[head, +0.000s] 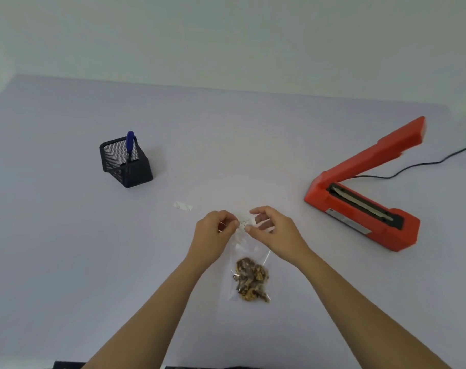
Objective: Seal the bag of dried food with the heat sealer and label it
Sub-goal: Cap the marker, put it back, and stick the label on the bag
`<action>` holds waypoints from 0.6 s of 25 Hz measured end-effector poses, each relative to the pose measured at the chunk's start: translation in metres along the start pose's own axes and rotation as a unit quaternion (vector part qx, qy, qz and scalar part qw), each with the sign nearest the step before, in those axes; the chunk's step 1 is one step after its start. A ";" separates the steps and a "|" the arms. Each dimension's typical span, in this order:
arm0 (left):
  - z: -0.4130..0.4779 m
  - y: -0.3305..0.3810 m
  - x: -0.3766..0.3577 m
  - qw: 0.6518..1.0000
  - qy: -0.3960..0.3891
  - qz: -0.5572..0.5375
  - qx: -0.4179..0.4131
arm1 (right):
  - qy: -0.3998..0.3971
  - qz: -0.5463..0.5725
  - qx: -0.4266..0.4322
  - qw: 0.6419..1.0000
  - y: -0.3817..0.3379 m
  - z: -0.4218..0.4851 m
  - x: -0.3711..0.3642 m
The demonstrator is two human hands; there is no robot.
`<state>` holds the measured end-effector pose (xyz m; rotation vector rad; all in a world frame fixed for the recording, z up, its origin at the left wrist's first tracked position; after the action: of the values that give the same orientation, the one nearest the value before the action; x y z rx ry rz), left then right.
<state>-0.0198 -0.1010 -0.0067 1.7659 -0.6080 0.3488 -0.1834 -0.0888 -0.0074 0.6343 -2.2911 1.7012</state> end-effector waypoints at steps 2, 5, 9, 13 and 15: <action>0.010 -0.004 -0.006 0.999 -0.024 0.013 0.018 | 0.018 -0.089 0.017 0.996 0.016 0.002 0.008; 0.023 -0.005 -0.022 0.993 -0.106 0.046 0.018 | -0.010 -0.175 0.029 0.984 0.041 0.003 0.005; 0.037 -0.004 -0.034 0.984 -0.154 0.085 0.011 | -0.011 -0.180 0.046 0.983 0.053 0.004 0.000; 0.043 -0.010 -0.038 0.983 -0.153 0.102 0.013 | 0.002 -0.167 0.049 0.985 0.055 0.003 0.003; 0.043 -0.012 -0.040 0.983 -0.150 0.100 0.016 | 0.005 -0.160 0.049 0.986 0.055 0.002 0.004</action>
<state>-0.0494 -0.1312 -0.0495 1.8071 -1.0043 0.2297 -0.2120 -0.0785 -0.0539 0.9542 -1.9773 1.6608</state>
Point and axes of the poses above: each hand's wrist, its own z-axis towards the middle knuckle, its own x-axis out of the back of the hand, y = z × x, the point moved 6 cm from there along z, towards the middle knuckle, and after that the axes turned 1 degree about x, right-handed, at the moved point
